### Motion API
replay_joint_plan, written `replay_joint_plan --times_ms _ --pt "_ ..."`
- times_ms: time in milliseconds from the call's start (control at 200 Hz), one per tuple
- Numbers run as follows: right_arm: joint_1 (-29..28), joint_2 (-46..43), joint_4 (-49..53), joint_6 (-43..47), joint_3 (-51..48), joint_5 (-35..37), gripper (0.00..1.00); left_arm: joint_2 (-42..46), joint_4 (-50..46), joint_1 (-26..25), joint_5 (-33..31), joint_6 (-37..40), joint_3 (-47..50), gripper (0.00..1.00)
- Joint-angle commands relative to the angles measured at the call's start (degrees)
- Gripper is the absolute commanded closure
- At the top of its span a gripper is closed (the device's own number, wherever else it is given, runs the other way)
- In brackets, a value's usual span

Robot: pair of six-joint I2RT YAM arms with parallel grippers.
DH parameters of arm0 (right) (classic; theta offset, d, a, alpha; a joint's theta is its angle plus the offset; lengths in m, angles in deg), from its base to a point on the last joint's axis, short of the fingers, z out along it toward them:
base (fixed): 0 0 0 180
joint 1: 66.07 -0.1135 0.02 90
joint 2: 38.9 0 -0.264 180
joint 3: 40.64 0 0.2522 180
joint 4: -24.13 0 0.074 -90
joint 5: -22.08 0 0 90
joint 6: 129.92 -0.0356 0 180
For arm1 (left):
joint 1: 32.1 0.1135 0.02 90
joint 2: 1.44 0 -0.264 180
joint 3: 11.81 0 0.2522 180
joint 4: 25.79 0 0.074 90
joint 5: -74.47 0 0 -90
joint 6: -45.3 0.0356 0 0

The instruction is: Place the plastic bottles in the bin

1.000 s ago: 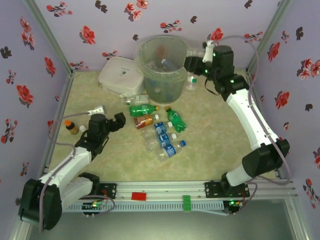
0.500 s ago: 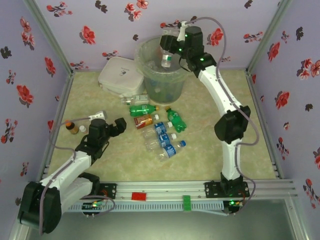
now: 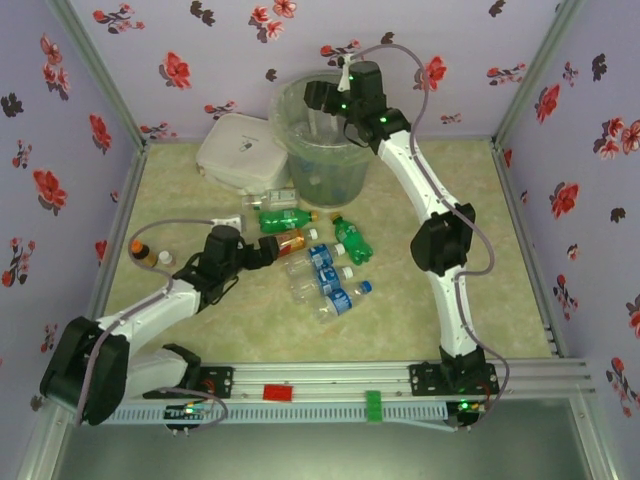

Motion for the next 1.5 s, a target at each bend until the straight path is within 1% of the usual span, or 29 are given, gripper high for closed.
replay_joint_plan --times_ms 0,35,50,195,310,410,475,640,775,885,1005,1100,1205,1315,1410,1495 --pt "-0.4 -1.7 -0.8 0.7 2.5 1.2 0.10 -0.8 -0.8 -1.1 -2.1 2.1 -2.0 0.00" --pt "-0.4 -2.2 -0.7 0.9 2.5 1.3 0.02 -0.8 -0.8 -1.2 -2.2 2.1 -2.2 0.00" --pt "-0.5 -2.5 -0.7 1.1 2.5 1.3 0.01 -0.7 -0.8 -1.2 -2.2 2.1 -2.2 0.00" --pt "-0.4 -5.5 2.1 2.2 2.2 1.2 0.00 0.6 -1.1 -1.4 -2.5 2.8 -2.3 0.00" --pt "-0.4 -10.6 4.5 3.3 -1.5 1.9 0.00 3.3 -2.2 -1.7 -2.4 4.3 -2.0 0.00" --pt "-0.4 -17.3 4.2 4.4 -9.2 2.8 0.00 6.0 -3.9 -2.4 -1.6 7.4 -2.2 0.00" --pt "-0.4 -22.5 3.8 5.1 -15.4 4.9 0.00 7.7 -4.7 -3.6 -0.8 9.7 -2.4 0.00" --pt "-0.2 -36.9 2.2 5.4 -33.7 11.1 0.00 8.5 -6.9 -9.1 0.3 14.4 -4.9 0.00" --pt "0.1 -47.6 1.6 3.7 -49.2 15.2 0.00 4.7 -9.5 -14.6 0.1 16.3 -8.5 0.00" --pt "0.7 -54.8 1.5 1.2 -60.8 18.8 0.00 0.5 -12.0 -18.7 -0.5 15.9 -11.8 0.01" --pt "1.6 -61.2 2.3 -1.3 -71.8 23.3 0.00 -4.7 -15.3 -24.3 -0.6 16.3 -16.2 0.03" --pt "2.9 -64.9 3.0 -2.2 -79.5 25.8 0.00 -8.8 -18.3 -28.3 -0.6 14.5 -19.8 0.04" --pt "5.4 -67.0 5.3 -4.2 -85.8 27.4 0.00 -12.6 -21.7 -32.6 0.1 12.7 -23.3 0.05" --pt "7.4 -68.8 2.6 -6.4 -92.0 26.8 0.00 -15.8 -24.7 -36.0 0.8 10.3 -26.4 0.07" --pt "8.0 -70.0 -0.1 -7.3 -95.5 26.3 0.00 -18.2 -27.2 -37.5 0.9 8.9 -28.3 0.08" --pt "8.2 -70.2 -1.4 -8.4 -97.1 27.6 0.00 -20.8 -30.0 -38.2 0.6 8.4 -30.4 0.14"
